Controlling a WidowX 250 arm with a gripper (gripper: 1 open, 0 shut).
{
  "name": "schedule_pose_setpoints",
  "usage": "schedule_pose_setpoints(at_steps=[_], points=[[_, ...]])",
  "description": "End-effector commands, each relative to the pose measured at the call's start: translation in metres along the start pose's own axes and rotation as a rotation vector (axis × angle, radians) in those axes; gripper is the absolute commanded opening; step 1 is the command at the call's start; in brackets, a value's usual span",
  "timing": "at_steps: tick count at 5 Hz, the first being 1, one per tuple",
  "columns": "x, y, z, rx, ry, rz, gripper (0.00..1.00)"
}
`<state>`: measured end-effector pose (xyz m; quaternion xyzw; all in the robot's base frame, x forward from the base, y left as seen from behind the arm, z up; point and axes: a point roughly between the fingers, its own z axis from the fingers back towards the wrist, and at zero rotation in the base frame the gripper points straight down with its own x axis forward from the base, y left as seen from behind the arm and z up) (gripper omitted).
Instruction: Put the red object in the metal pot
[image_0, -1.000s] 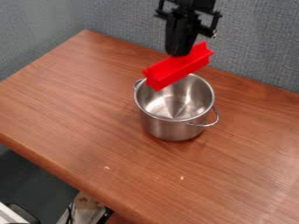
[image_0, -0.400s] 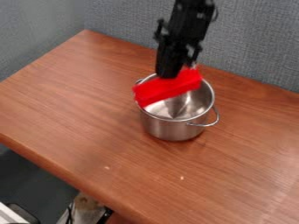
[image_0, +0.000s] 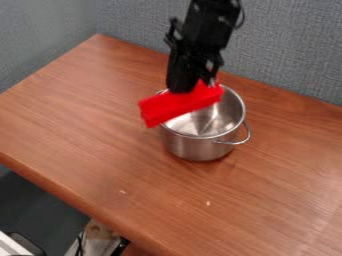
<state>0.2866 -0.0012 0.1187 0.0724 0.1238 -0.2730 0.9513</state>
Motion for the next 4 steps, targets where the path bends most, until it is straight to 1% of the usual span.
schedule_pose_setpoints(at_steps=[1, 2, 3, 4], points=[[-0.004, 0.001, 0.043, 0.02, -0.058, 0.116, 0.0], [0.004, -0.002, 0.072, 0.005, -0.063, 0.223, 0.0], [0.011, -0.003, 0.069, -0.011, -0.05, 0.2, 0.0], [0.008, -0.002, 0.067, -0.04, -0.025, 0.18, 0.0]])
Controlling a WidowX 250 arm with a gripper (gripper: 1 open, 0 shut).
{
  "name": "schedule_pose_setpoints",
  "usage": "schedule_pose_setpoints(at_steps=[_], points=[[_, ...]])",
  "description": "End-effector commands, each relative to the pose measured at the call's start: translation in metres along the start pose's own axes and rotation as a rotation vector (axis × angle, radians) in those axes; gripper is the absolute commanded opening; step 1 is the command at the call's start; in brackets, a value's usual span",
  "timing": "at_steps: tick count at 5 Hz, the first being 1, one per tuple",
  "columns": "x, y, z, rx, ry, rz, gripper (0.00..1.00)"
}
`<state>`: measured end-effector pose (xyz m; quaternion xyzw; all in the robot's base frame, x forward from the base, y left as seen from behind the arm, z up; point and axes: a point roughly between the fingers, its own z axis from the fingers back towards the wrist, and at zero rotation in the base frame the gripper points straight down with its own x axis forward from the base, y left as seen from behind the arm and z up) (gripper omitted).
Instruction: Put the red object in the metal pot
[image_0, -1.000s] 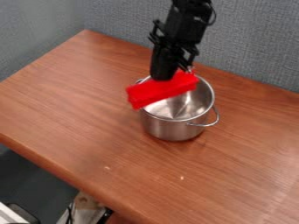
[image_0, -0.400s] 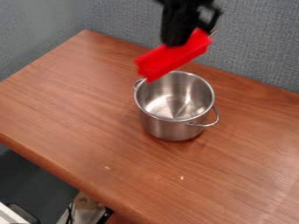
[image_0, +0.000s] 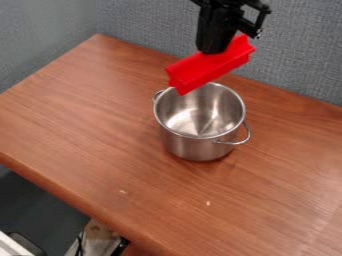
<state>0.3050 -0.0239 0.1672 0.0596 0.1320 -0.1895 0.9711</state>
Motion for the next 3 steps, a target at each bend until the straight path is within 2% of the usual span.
schedule_pose_setpoints(at_steps=[1, 2, 3], points=[[-0.006, -0.004, -0.009, -0.018, -0.027, -0.047, 0.0], [-0.008, -0.006, -0.021, -0.035, -0.027, -0.093, 1.0], [-0.007, -0.006, -0.017, -0.02, -0.034, -0.131, 0.0]])
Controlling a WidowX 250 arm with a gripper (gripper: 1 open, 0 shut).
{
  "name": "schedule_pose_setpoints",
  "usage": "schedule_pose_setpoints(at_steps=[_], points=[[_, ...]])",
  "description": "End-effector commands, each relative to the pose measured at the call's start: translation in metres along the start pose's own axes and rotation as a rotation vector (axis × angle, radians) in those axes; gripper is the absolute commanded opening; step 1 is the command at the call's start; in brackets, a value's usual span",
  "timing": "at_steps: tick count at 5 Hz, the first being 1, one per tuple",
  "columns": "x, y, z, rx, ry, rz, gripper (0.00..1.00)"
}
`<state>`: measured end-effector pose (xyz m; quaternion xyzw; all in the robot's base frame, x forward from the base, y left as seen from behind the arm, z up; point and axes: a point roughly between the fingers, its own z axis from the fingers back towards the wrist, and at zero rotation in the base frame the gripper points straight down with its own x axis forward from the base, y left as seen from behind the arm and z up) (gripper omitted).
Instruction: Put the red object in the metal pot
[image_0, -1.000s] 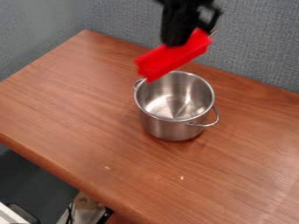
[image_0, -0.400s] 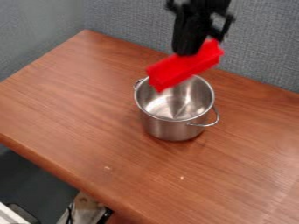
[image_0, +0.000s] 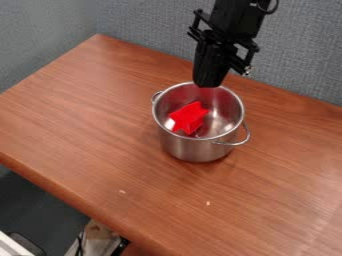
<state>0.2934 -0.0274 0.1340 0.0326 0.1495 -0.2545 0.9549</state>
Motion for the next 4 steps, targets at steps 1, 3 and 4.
schedule_pose_setpoints(at_steps=[1, 3, 4], points=[[-0.008, -0.005, 0.027, 0.021, -0.043, 0.065, 1.0], [-0.019, -0.007, 0.048, 0.053, -0.117, 0.141, 1.0], [-0.027, 0.005, 0.043, 0.072, -0.206, 0.175, 1.0]])
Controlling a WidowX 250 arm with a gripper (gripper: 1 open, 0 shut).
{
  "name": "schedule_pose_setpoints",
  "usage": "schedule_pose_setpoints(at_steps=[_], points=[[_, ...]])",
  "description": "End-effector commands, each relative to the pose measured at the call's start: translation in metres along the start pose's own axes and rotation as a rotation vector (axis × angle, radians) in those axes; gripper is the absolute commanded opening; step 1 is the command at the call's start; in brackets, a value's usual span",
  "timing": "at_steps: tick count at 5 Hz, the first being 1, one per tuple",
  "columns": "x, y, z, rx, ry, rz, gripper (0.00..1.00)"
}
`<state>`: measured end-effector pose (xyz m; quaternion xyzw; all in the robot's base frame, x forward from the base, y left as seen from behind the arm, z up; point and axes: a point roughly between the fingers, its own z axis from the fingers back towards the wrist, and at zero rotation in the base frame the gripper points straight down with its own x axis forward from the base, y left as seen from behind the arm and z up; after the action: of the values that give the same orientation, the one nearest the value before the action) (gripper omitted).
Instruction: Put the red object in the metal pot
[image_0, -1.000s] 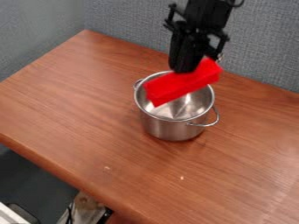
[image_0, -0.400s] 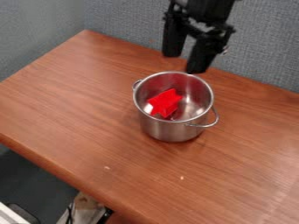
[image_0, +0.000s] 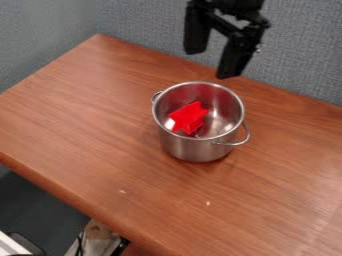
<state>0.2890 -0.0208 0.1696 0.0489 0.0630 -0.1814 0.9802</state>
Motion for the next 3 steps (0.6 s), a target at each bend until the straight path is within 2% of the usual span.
schedule_pose_setpoints(at_steps=[1, 2, 3], points=[[-0.0052, 0.0051, 0.0064, 0.002, -0.064, 0.123, 1.0], [0.0037, -0.0031, -0.0026, -0.026, -0.058, 0.22, 1.0], [-0.0038, -0.0041, 0.0042, -0.014, -0.022, 0.238, 1.0]])
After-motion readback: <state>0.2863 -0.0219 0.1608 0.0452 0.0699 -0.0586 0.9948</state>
